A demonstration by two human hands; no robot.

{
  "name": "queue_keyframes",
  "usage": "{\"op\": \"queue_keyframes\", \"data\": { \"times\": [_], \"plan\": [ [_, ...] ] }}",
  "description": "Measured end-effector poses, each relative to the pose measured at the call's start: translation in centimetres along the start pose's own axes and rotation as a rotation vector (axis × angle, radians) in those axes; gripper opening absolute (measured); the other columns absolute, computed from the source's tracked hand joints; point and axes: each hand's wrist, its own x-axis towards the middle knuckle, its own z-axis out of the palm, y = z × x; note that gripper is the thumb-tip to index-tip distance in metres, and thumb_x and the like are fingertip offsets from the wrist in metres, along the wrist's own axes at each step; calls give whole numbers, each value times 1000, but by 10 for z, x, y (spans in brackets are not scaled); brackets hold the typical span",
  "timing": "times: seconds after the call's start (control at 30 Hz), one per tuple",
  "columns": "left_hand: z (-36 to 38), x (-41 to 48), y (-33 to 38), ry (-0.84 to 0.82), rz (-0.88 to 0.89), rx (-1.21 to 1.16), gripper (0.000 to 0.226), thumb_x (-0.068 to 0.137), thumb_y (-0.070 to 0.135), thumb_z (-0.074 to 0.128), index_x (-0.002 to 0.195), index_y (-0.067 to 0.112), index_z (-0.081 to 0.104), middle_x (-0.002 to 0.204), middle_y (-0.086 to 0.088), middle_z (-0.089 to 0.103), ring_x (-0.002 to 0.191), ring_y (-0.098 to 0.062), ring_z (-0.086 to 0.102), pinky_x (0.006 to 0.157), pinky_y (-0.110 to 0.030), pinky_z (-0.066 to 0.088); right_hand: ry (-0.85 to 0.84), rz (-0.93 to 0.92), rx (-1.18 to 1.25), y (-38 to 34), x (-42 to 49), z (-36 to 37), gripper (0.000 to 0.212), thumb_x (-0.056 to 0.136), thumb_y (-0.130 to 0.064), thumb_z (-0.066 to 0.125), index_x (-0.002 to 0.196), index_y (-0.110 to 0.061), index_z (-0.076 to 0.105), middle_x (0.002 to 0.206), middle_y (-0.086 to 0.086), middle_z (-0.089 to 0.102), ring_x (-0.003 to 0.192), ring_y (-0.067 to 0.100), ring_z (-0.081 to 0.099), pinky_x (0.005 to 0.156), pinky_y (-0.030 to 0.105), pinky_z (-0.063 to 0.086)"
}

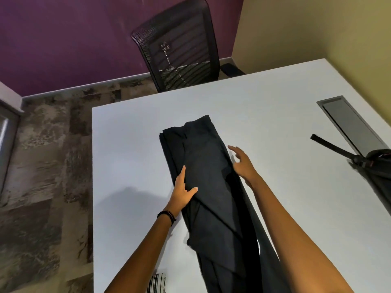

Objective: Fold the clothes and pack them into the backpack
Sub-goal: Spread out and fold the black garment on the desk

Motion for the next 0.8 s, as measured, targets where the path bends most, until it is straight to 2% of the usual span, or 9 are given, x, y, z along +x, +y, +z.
{"op": "queue_keyframes", "data": {
  "times": [0.13,0.2,0.27,0.33,0.47,0.57,0.67,0.73,0.8],
  "plan": [
    [9,-13,-18,27,-53,-46,84,87,10,64,149,29,11,142,-9,36,103,-27,60,97,-36,50,89,46,89,34,-26,-7,32,95,-9,47,122,-23,57,134,-2,52,119,18,52,94,24,43],
    [13,-18,-24,-27,-106,-51,87,87,11,65,149,30,7,128,-10,47,93,-22,64,85,-30,55,147,56,108,47,-43,-11,29,92,-5,51,113,-23,61,122,-2,59,107,16,58,82,18,45],
    [18,-26,-17,-84,-165,-70,91,88,7,63,150,29,0,105,-5,53,88,-16,63,71,-22,57,187,59,101,56,-64,-15,28,89,-1,52,104,-21,64,107,-2,65,95,16,61,81,20,47],
    [21,-35,-13,-127,-182,-69,92,89,5,60,149,28,-7,97,-7,55,83,-16,63,64,-20,57,187,70,89,65,-86,-19,23,88,-1,51,95,-17,66,93,-1,67,82,14,62,78,24,50],
    [24,-58,-16,-190,-161,158,91,90,13,61,150,25,-6,93,-4,62,84,-15,63,75,-21,54,126,170,-23,92,-125,-23,23,89,-5,50,83,-21,65,82,6,66,68,18,60,63,22,50],
    [32,-77,-18,-44,-101,372,76,88,16,64,148,17,17,102,-5,58,96,-22,60,90,-28,46,71,258,-209,113,-153,-26,6,86,-20,59,80,-21,58,75,-1,62,71,19,59,70,31,50],
    [39,-93,-17,46,-96,371,63,86,15,65,139,8,30,125,-17,53,113,-31,54,96,-33,43,8,355,-255,124,-180,-25,26,83,-39,66,79,-17,52,72,-2,60,69,17,59,62,26,44],
    [43,-99,-16,22,-125,395,61,87,17,64,138,5,32,131,-19,51,119,-32,52,98,-34,41,-57,394,-186,125,-195,-23,30,82,-38,68,72,-16,49,68,0,61,63,15,59,54,22,43],
    [46,-103,-14,19,-142,423,57,89,22,62,137,5,36,128,-18,54,117,-31,53,96,-33,41,-92,409,-130,127,-207,-21,31,82,-29,70,66,-16,47,62,0,57,57,12,55,50,17,41]
  ]
}}
